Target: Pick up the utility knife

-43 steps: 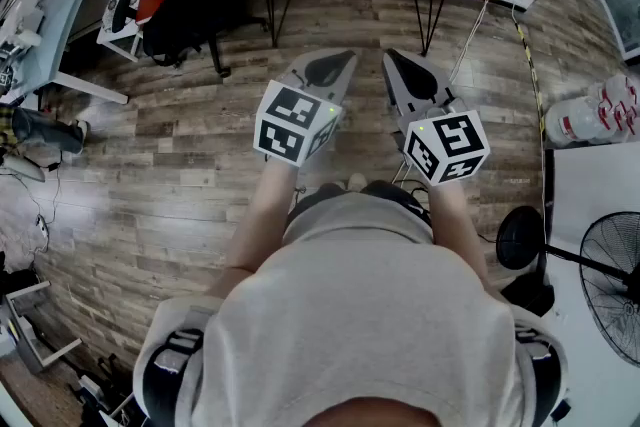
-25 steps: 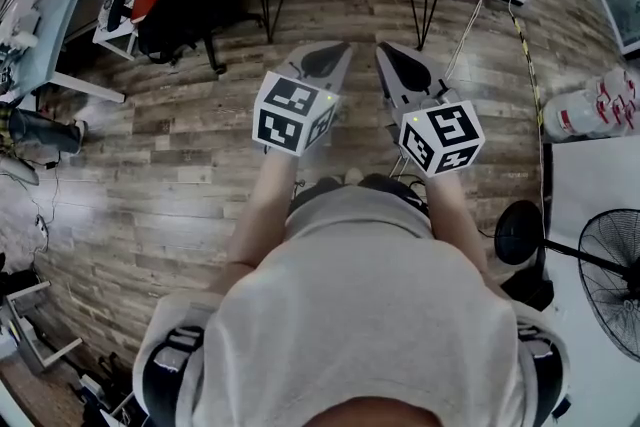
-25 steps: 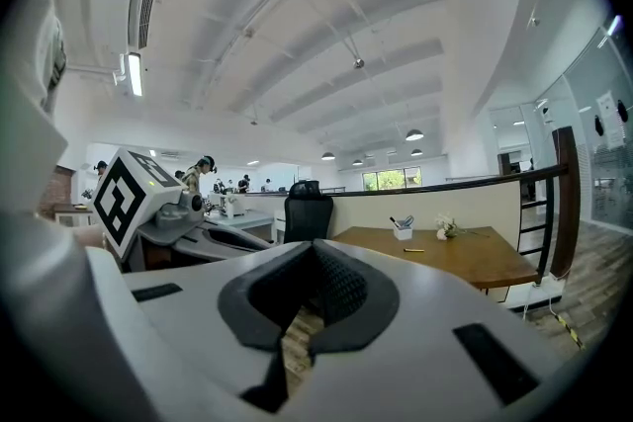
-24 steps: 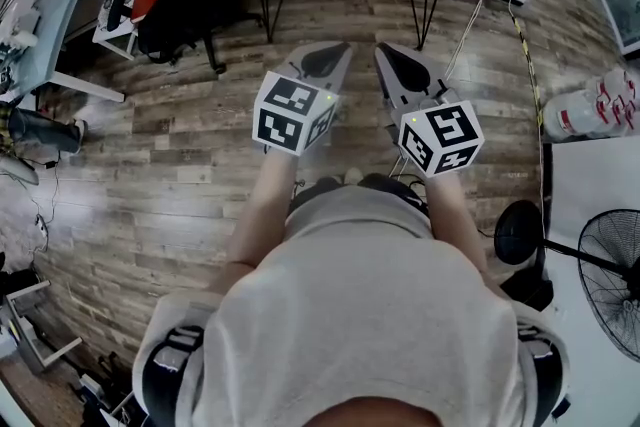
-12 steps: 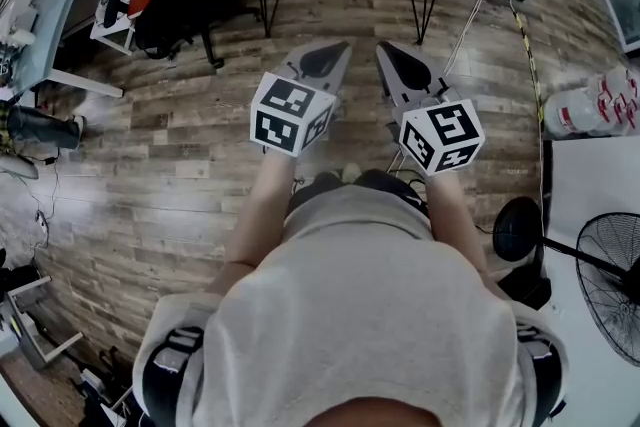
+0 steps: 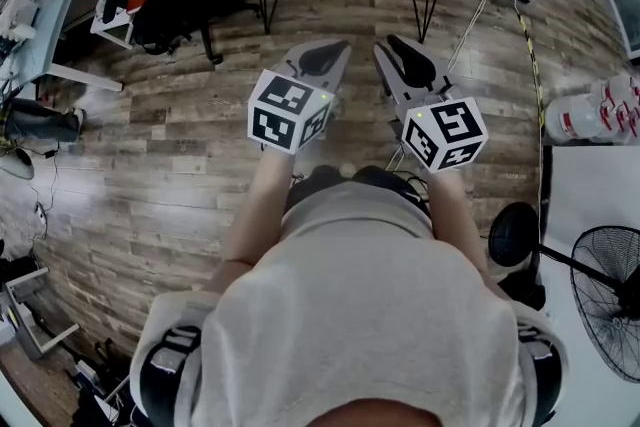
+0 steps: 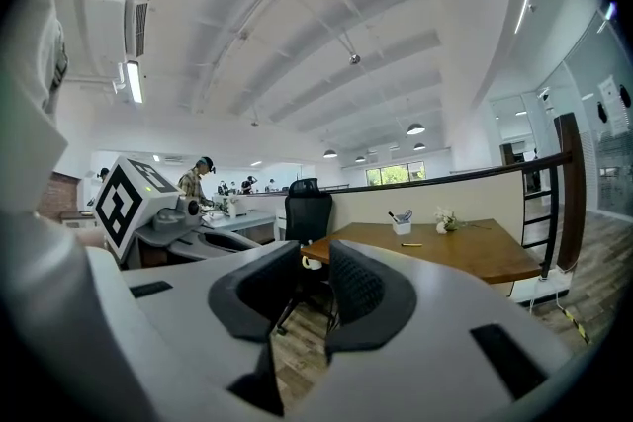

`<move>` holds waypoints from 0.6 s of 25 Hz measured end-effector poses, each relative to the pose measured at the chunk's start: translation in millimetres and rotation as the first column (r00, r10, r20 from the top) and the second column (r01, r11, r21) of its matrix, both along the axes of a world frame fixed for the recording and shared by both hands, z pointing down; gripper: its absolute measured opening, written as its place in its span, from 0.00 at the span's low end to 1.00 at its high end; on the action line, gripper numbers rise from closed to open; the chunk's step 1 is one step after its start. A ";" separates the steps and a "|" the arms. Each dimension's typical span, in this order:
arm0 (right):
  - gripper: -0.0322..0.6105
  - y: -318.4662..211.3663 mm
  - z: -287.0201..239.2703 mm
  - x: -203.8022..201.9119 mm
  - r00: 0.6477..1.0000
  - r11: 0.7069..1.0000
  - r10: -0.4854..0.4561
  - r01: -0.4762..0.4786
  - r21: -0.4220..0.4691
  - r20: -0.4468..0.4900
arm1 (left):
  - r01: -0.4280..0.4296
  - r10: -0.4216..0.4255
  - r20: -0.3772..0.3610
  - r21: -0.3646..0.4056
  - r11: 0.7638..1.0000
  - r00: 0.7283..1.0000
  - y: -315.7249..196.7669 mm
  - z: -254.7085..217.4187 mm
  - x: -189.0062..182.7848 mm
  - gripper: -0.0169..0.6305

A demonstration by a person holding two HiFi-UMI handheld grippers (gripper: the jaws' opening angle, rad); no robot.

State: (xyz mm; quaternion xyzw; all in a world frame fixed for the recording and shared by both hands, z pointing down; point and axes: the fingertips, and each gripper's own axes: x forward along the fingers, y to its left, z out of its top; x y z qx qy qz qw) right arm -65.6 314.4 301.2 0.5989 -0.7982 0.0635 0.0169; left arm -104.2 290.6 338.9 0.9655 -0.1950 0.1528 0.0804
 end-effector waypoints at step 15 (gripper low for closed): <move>0.36 -22.2 13.9 23.6 1.000 1.000 -0.012 0.011 -0.029 -0.010 | 0.045 -0.045 0.009 -0.029 0.999 0.999 -21.6 14.3 11.5 0.05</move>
